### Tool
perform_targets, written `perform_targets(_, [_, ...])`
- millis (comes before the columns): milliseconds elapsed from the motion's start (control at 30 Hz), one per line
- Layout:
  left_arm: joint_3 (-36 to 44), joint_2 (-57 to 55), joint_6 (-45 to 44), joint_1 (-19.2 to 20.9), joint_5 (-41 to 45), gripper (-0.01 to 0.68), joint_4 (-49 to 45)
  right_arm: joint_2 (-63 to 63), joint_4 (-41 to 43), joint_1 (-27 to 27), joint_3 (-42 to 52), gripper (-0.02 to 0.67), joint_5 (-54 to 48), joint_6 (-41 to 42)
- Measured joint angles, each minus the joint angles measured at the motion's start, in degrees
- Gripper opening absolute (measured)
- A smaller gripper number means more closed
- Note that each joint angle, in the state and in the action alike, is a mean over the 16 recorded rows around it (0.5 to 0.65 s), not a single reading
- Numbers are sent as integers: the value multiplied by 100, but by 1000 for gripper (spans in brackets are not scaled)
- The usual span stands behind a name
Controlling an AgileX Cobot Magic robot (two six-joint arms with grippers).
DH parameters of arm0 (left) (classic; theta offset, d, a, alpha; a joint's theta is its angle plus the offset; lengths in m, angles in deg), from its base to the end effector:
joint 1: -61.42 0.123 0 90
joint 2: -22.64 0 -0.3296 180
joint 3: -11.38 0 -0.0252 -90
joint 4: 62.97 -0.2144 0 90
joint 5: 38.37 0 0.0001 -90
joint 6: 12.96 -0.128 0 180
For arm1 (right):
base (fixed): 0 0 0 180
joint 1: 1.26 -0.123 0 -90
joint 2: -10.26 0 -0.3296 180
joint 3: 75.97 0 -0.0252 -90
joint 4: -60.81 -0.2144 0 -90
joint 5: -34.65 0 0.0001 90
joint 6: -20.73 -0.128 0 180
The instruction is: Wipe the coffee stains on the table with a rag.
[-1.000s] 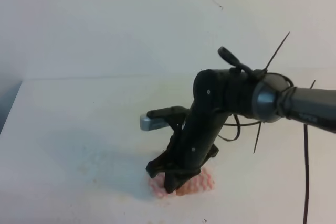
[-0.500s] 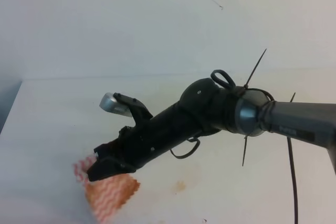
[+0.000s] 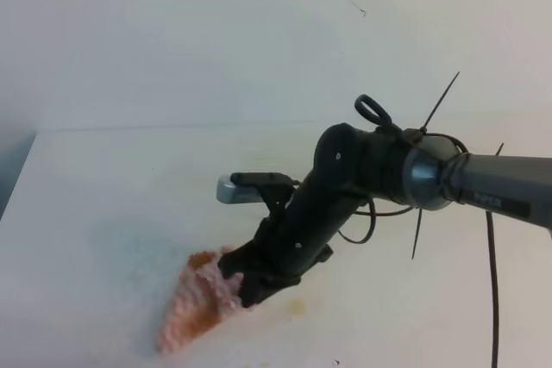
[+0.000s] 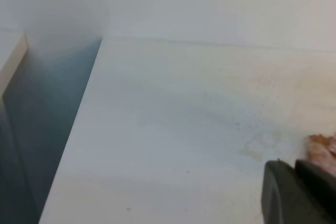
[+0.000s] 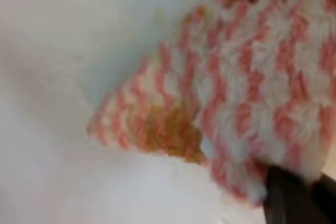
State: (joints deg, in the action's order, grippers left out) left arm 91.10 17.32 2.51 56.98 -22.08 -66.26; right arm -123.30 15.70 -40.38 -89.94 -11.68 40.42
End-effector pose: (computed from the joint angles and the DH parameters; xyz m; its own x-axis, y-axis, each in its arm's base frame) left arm 0.0089 0.0014 0.1720 -0.2041 -0.1980 -0.9587 0.0186 0.9784 -0.2060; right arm 0.3236 0.3478 0.1774 -0.8673 -0.4181 -0.2703 -0.4950 0.6663 0.5576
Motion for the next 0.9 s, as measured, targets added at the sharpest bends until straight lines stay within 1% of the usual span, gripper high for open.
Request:
perform_targets(200, [11,9,0,0,-10,-4,0,105,1999,88,0,15,-538,-1391])
perform_targets(400, [11,9,0,0,-5,-4,0,395,3497,274,0,15,-995,-2315])
perform_targets(633, [33,9,0,0,-10,-4,0,985,4657,576,0,15,-1128,-2905])
perform_targets(900, [33,9,0,0,-5,-4,0,1795,5459,773,0,16,-949,-3172])
